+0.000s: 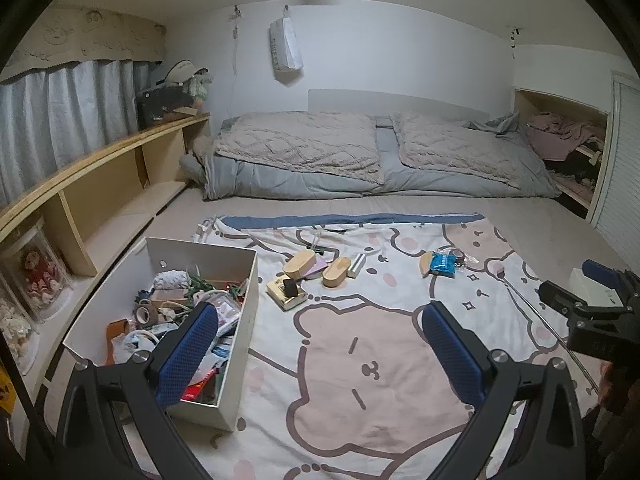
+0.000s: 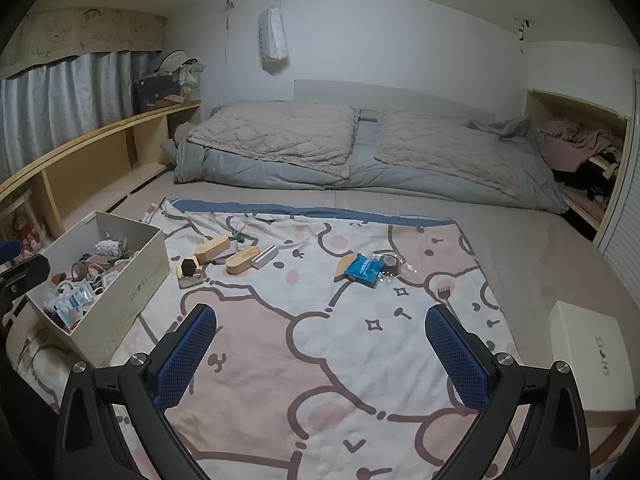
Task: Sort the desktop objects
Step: 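Move both tools toward the items scattered on the sheet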
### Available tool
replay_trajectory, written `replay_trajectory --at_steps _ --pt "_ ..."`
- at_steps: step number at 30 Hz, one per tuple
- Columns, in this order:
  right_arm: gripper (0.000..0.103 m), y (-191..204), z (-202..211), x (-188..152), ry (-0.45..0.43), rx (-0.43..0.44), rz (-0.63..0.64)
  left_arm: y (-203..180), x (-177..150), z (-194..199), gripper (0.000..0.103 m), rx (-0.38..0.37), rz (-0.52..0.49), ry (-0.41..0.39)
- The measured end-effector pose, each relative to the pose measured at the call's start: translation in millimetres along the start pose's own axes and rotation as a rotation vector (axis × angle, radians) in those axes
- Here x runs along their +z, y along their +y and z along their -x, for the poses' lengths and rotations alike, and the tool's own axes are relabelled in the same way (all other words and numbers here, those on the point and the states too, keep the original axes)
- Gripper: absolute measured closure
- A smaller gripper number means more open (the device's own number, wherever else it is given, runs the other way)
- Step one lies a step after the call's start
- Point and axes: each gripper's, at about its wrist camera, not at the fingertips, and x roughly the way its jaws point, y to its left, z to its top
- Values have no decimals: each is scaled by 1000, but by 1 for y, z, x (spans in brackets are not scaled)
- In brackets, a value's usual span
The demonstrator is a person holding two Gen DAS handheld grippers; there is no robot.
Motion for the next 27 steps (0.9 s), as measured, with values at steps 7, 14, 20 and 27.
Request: replay_trajectory --at_steps 7,14,20,27 --pt "0 -10 -3 2 2 -32 38 8 13 -11 0 -39 -1 26" --pt "0 -22 -7 11 -4 -48 53 9 35 -31 0 -44 -44 11" --pt "0 -29 -22 21 -11 -49 95 -2 53 -61 0 -13 -124 6" --pt "0 -47 -55 31 40 -31 73 -20 62 -105 0 -38 -149 37"
